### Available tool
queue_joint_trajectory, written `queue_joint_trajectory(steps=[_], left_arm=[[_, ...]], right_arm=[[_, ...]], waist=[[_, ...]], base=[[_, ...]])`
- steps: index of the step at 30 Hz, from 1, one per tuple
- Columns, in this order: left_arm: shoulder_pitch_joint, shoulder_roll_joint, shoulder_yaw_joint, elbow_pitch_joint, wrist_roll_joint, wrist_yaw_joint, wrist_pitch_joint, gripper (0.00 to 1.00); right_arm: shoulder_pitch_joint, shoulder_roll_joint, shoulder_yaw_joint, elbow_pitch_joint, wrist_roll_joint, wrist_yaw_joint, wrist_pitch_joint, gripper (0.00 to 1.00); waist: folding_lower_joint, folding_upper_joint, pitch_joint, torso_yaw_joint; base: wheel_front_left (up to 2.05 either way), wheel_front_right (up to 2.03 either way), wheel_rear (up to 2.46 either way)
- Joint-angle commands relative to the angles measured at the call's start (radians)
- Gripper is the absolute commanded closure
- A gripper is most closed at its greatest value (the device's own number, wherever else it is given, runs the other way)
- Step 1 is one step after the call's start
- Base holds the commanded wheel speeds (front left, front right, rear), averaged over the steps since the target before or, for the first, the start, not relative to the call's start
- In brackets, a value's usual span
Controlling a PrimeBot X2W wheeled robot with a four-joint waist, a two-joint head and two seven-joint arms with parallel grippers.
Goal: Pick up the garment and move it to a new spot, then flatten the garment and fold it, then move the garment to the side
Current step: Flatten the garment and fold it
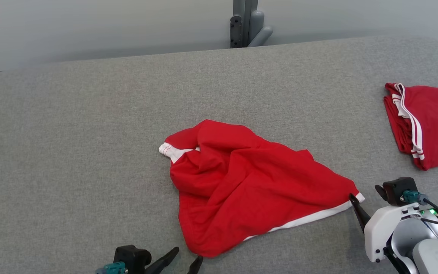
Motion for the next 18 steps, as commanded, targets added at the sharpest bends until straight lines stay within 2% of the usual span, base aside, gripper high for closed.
queue_joint_trajectory(steps=[1,11,18], left_arm=[[-0.023,0.014,-0.013,0.003,-0.004,0.0,-0.002,0.0],[-0.108,0.027,-0.082,0.057,-0.036,0.0,-0.049,0.0],[-0.181,0.047,-0.171,0.077,-0.072,0.0,-0.058,0.0]], right_arm=[[-0.018,-0.004,-0.003,0.003,0.003,-0.001,-0.002,0.0],[-0.049,0.005,0.007,0.012,0.008,-0.001,0.014,0.0],[-0.061,0.003,0.029,0.008,0.035,-0.001,0.062,0.0]], waist=[[0.0,-0.0001,0.019,0.008],[0.0,-0.0001,0.08,0.002],[0.0,-0.0001,0.137,0.002]], base=[[0.0,0.0,0.0],[0.0,0.0,0.0],[0.0,0.0,0.0]])
